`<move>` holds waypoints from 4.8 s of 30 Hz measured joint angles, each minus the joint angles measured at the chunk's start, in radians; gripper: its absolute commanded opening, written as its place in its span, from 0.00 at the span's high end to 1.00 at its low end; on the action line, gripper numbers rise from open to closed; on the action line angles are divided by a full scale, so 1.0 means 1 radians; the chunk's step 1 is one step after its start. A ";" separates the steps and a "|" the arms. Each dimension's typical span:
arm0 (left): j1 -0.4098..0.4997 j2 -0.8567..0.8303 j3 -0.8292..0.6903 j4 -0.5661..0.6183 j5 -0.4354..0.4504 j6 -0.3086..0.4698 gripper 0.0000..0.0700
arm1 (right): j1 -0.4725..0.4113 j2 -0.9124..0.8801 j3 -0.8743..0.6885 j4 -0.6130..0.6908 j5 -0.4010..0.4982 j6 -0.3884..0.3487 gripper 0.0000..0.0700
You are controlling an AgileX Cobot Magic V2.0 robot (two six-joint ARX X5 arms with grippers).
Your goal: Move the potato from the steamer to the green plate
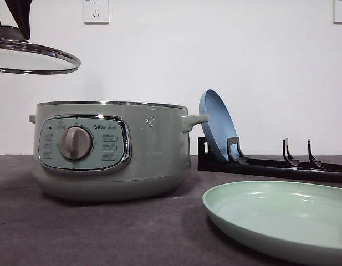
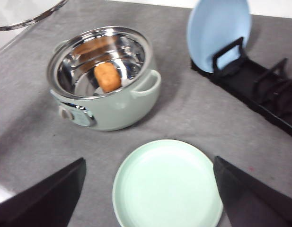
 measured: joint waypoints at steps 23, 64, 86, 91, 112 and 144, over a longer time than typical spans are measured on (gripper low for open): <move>0.000 0.000 0.000 -0.006 0.000 0.000 1.00 | -0.512 0.481 0.031 0.344 -0.713 -0.274 0.26; 0.000 0.000 0.000 0.002 0.000 0.000 1.00 | -0.399 1.606 0.932 0.187 -0.758 -0.701 0.26; 0.000 0.000 0.000 0.002 0.000 0.000 1.00 | -0.395 1.655 0.948 0.191 -0.753 -0.695 0.75; 0.000 0.000 0.000 0.002 0.000 0.000 1.00 | -0.419 1.647 1.096 0.040 -0.751 -0.693 0.75; 0.000 0.000 0.000 0.003 0.001 0.000 1.00 | -0.539 0.933 0.826 -0.224 -0.612 -0.670 0.75; -0.019 0.000 0.000 0.001 0.002 -0.001 1.00 | -0.548 0.447 -0.596 0.655 -0.619 -0.290 0.75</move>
